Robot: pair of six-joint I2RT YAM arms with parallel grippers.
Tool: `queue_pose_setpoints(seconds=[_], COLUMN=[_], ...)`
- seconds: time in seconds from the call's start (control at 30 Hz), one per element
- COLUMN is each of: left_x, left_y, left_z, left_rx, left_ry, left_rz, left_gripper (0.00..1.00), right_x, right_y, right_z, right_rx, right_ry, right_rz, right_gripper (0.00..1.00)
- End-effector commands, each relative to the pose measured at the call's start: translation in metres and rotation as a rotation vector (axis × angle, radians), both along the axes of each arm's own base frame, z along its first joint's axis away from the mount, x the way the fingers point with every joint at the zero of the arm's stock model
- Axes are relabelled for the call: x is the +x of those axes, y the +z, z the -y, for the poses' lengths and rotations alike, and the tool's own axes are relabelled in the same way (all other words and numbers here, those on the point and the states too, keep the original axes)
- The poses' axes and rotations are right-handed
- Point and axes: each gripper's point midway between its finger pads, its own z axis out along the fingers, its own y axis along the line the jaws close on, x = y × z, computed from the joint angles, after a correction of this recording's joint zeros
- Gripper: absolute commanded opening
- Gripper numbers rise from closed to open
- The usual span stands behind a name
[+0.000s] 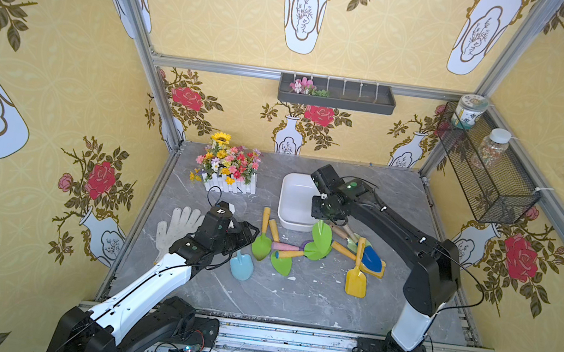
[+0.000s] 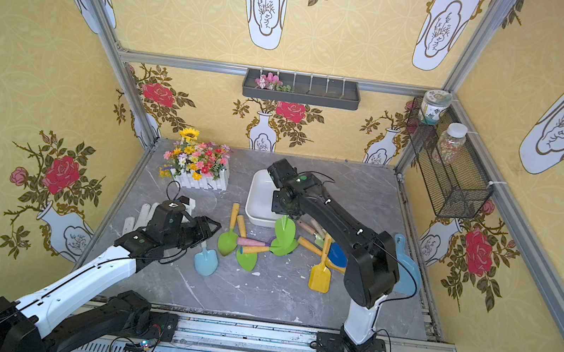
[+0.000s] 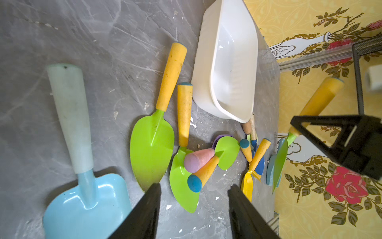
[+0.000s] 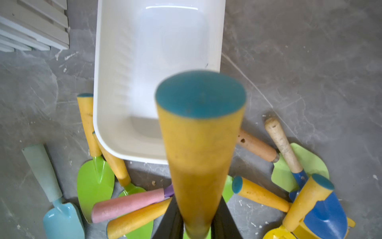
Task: Put the shovel into the storage box
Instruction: Pick up the shovel from the center of the board, then place the shovel in the storage box.
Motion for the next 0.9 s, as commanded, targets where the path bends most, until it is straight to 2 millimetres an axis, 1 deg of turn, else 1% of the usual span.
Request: queue_pose_setpoints(seconds=[0.0,0.07,0.1,0.23,0.33,0.37,0.4,0.5,0.57,0.73,0.87], left_x=[0.0,-0.001,-0.001,-0.003,-0.004,-0.004,-0.004,-0.006,-0.007,-0.007,-0.007], left_y=[0.004,0.004,0.005,0.005,0.005,0.004,0.003,0.001,-0.002,-0.006,-0.008], left_z=[0.001,0.001,0.001,-0.001,-0.002,-0.002,-0.003,-0.003,-0.004,-0.003,-0.003], left_rx=[-0.01,-0.012,-0.013,-0.009,-0.005,-0.005,-0.003,-0.003,-0.001,0.001,0.003], left_ry=[-0.008,-0.006,-0.006,-0.001,0.001,0.003,0.005,0.006,0.009,0.009,0.007], left_rz=[0.023,0.021,0.022,0.019,0.015,0.013,0.011,0.004,-0.002,-0.015,-0.02], left_gripper=[0.57,0.57,0.57,0.57,0.57,0.57,0.57,0.57,0.57,0.57,0.57], right_x=[0.025,0.044,0.052,0.081,0.096,0.101,0.106,0.113,0.114,0.11,0.103], right_y=[0.003,0.006,0.004,-0.01,-0.027,-0.027,-0.033,-0.049,-0.06,-0.088,-0.101], right_z=[-0.002,-0.006,-0.008,-0.017,-0.021,-0.022,-0.021,-0.019,-0.018,-0.012,-0.004], right_rx=[-0.003,0.007,0.014,0.042,0.036,0.036,0.026,0.011,-0.009,-0.066,-0.096], right_ry=[0.01,0.002,-0.004,-0.016,-0.026,-0.029,-0.037,-0.046,-0.041,-0.039,-0.056], right_rz=[0.004,0.024,0.021,0.016,0.006,0.015,0.016,-0.003,-0.019,-0.073,-0.098], right_gripper=[0.17,0.18,0.18,0.17,0.18,0.18,0.18,0.18,0.18,0.18,0.18])
